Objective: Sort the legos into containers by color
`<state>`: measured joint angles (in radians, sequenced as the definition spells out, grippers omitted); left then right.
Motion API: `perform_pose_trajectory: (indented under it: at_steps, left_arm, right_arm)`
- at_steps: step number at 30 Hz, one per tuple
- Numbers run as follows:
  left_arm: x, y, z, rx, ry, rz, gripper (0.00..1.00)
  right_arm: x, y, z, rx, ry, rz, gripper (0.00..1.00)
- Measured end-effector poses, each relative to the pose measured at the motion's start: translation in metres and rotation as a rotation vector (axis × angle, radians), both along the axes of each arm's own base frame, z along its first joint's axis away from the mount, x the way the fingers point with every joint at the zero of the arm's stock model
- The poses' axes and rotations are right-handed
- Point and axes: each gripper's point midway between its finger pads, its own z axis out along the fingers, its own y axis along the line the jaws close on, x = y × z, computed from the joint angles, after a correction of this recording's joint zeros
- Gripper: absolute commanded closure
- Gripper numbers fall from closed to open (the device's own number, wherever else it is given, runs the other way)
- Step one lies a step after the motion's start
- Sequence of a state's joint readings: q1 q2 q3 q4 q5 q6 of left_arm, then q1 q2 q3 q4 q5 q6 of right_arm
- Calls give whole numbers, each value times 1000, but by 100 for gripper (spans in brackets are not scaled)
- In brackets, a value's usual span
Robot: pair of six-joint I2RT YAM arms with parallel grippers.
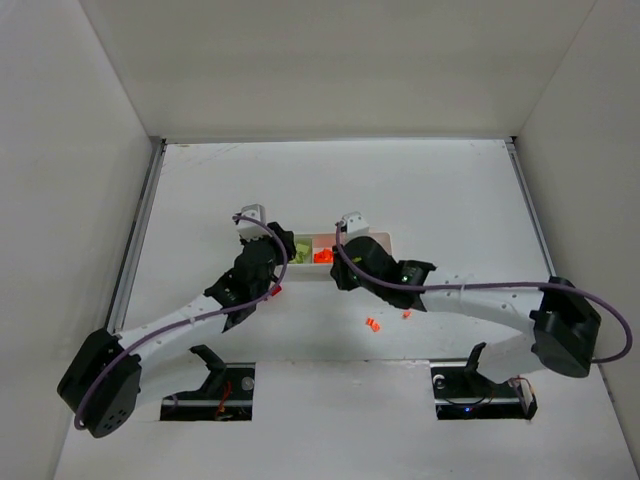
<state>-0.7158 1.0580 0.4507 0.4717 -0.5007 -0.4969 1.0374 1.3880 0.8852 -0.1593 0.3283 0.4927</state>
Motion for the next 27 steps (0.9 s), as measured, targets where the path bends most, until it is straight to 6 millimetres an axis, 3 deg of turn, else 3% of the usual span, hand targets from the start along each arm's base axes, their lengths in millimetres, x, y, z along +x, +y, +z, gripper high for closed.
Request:
perform_pose_trajectory:
  at_steps: [5,9,14,19,22,24,27]
  left_arm:
    - [3,19,16,-34,-41,49,62]
    - [3,24,15,-32,-38,61,62]
    - [1,21,11,-24,-26,49,63]
    - [-3,10,4,-9,-8,15,65]
    - [-10,-4,-5,18,22,-28,67]
    - [-18,-22,-7,40,44,-82,70]
    - [-41,-67,-5,76,69,-215,71]
  right_arm:
    - [52,21,22,26,-62,-34,74]
    - [83,24,7,-12,-62,-66,67]
    - [94,15,-19,-63,-32,-92,50]
    - [96,12,-4,-27,-62,-110,51]
    - [92,-6,6,5,-93,-163,62]
    - [86,-33,8,23,-105,-230,74]
    - [76,-86,3,63,-111,-369,82]
